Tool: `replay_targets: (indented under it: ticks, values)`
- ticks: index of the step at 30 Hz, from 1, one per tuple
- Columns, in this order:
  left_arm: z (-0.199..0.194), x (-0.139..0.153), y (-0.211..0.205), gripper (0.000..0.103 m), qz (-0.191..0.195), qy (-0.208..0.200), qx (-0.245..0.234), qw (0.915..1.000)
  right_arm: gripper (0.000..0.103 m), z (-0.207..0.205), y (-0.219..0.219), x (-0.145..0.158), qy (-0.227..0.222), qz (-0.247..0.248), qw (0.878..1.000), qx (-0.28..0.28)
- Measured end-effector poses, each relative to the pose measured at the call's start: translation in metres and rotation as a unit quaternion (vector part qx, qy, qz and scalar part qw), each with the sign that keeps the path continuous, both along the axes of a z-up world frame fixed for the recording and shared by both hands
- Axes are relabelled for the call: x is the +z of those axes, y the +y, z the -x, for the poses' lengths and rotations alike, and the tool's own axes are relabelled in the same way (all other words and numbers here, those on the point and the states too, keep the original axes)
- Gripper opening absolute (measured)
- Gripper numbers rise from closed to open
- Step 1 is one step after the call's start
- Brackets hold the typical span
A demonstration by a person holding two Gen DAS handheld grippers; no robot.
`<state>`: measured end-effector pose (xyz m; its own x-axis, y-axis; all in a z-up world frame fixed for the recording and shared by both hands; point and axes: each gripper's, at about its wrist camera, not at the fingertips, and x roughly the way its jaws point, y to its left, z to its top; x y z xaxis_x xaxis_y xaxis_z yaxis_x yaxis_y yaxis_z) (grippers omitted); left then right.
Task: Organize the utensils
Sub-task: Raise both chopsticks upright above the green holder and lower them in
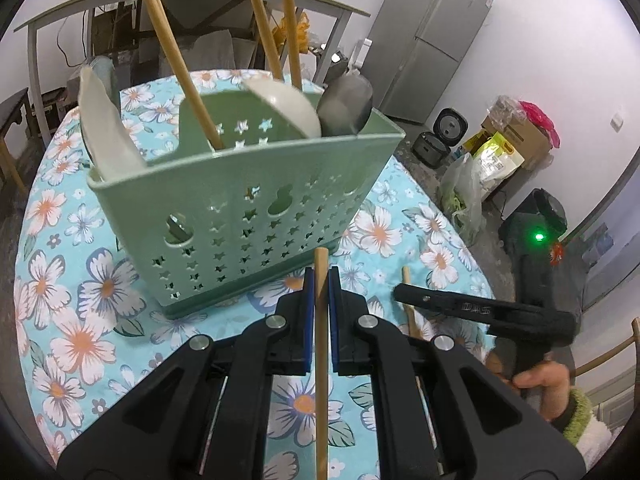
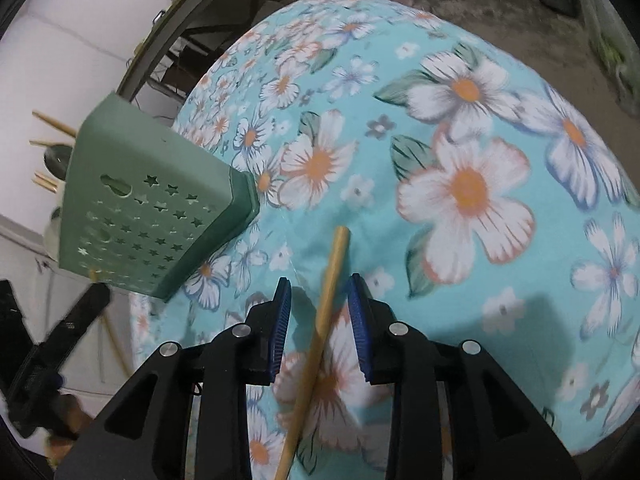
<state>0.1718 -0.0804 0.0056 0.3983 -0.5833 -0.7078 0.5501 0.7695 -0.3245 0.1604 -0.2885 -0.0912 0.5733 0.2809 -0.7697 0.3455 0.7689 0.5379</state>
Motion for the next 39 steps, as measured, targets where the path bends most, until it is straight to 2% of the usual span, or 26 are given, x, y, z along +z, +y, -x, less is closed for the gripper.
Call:
replay_targets:
  ticks: [3, 7, 12, 15, 19, 22, 27, 33, 37, 39]
  values:
    - [0.003, 0.009, 0.004, 0.006, 0.008, -0.005, -0.001, 1.0, 0.01, -0.006, 0.003, -0.002, 0.0, 0.016, 1.0, 0.002]
    - [0.008, 0.025, 0.013, 0.006, 0.019, -0.015, -0.002, 0.9997, 0.007, 0.001, -0.004, 0.008, -0.028, -0.014, 0.999, -0.004]
    - [0.013, 0.055, 0.027, 0.006, 0.053, -0.03, -0.002, 0.9981, 0.006, 0.017, -0.011, 0.046, -0.088, -0.021, 0.996, -0.006]
    - [0.013, 0.073, 0.032, 0.006, 0.066, -0.047, -0.001, 0.9967, 0.006, 0.031, -0.017, 0.08, -0.143, -0.014, 0.99, -0.007]
    - [0.012, 0.103, 0.038, 0.006, 0.094, -0.072, 0.004, 0.993, 0.006, 0.044, -0.022, 0.109, -0.185, 0.007, 0.983, -0.009]
    - [0.01, 0.129, 0.041, 0.006, 0.113, -0.101, 0.014, 0.9883, 0.006, 0.05, -0.027, 0.119, -0.201, 0.009, 0.98, -0.01]
    - [0.003, 0.175, 0.045, 0.006, 0.162, -0.151, 0.027, 0.9749, 0.006, 0.057, -0.035, 0.121, -0.204, 0.0, 0.979, -0.013]
    - [-0.014, 0.22, 0.038, 0.006, 0.217, -0.219, 0.062, 0.9492, 0.006, 0.056, -0.039, 0.114, -0.195, -0.008, 0.981, -0.016]
    - [-0.028, 0.232, 0.027, 0.006, 0.217, -0.261, 0.084, 0.937, 0.006, 0.055, -0.043, 0.112, -0.19, -0.011, 0.982, -0.018]
    - [-0.038, 0.231, 0.018, 0.006, 0.214, -0.268, 0.092, 0.935, 0.006, 0.053, -0.045, 0.11, -0.188, -0.01, 0.982, -0.019]
